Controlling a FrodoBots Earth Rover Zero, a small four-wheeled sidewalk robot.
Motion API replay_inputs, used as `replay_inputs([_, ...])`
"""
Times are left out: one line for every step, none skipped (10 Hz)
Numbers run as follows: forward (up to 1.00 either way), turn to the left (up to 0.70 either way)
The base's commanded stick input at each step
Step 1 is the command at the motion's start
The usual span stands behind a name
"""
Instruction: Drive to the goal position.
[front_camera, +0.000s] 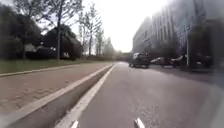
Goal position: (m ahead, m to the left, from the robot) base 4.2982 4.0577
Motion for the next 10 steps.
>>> replay_inputs([0.7, 0.0])
replay_inputs([0.7, 0.0])
replay_inputs([0.7, 0.0])
replay_inputs([0.7, 0.0])
replay_inputs([0.7, 0.0])
replay_inputs([0.7, 0.0])
replay_inputs([0.7, -0.01])
replay_inputs([0.7, -0.07])
replay_inputs([0.7, -0.14])
replay_inputs([0.7, -0.14])
